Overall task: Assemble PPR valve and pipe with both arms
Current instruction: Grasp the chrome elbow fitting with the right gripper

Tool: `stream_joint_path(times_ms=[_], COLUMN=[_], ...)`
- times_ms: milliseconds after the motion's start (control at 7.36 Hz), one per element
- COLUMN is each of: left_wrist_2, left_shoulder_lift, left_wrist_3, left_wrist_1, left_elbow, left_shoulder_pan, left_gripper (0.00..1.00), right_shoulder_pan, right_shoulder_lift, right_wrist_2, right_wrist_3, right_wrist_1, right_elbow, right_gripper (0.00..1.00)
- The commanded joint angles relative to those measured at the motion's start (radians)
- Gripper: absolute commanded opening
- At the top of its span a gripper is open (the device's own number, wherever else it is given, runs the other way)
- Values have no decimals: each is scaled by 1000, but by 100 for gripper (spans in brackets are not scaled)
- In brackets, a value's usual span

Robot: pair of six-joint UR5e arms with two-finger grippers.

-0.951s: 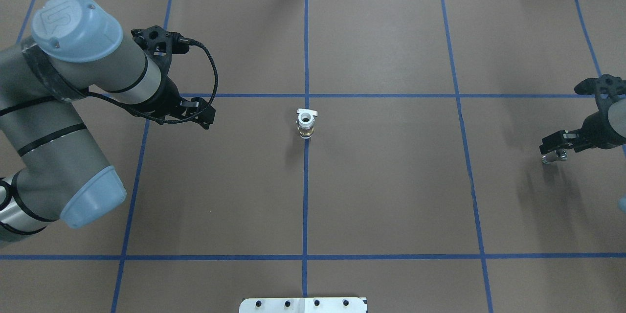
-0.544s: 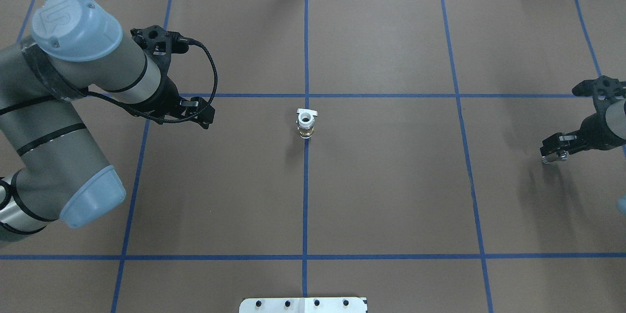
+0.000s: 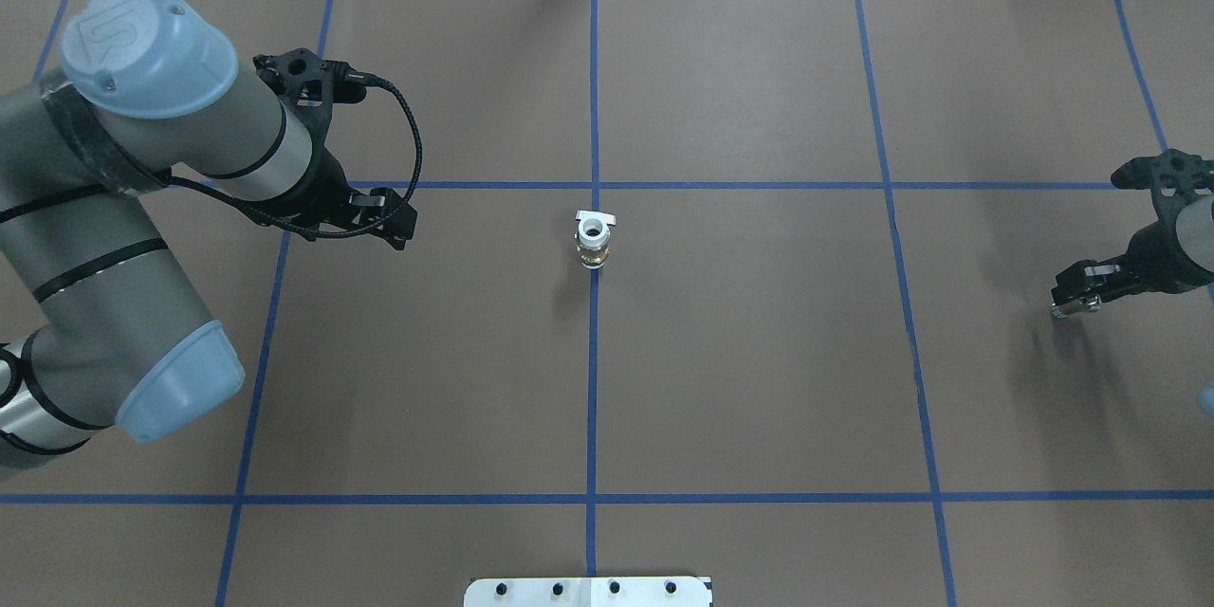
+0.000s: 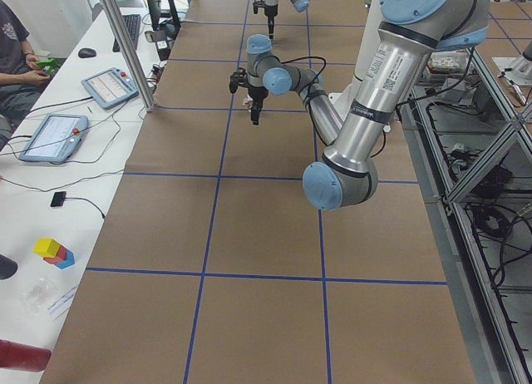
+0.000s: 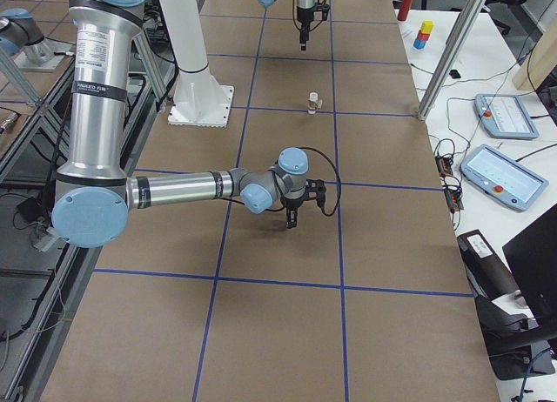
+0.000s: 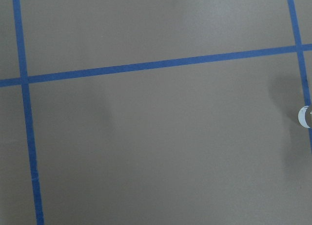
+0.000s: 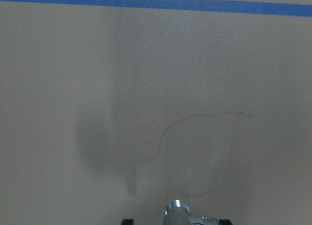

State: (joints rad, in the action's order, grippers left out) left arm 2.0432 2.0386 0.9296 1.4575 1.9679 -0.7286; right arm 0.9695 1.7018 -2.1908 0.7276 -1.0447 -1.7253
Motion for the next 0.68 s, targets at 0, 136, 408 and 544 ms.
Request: stream_joint_path(times_ms=[0,136,408,544], left_wrist_2=[0,0,0,2], left_shoulder_lift=[0,0,2,2], left_wrist_3=[0,0,0,0], left_wrist_1=[0,0,0,0], left_elbow=[-1,-1,-1,-1], left_shoulder_pan=[0,0,0,0], left_gripper=[99,99,99,99], right_shoulder_pan=[0,0,0,2], right_shoulder_lift=[1,1,2,4], right_wrist_2=[-1,-3,-3,-3], right_wrist_3=[1,1,-2,-2], right_wrist_1=[0,0,0,0], right_elbow=[-3,-5,-4,-8], right_gripper=[65,54,6,0])
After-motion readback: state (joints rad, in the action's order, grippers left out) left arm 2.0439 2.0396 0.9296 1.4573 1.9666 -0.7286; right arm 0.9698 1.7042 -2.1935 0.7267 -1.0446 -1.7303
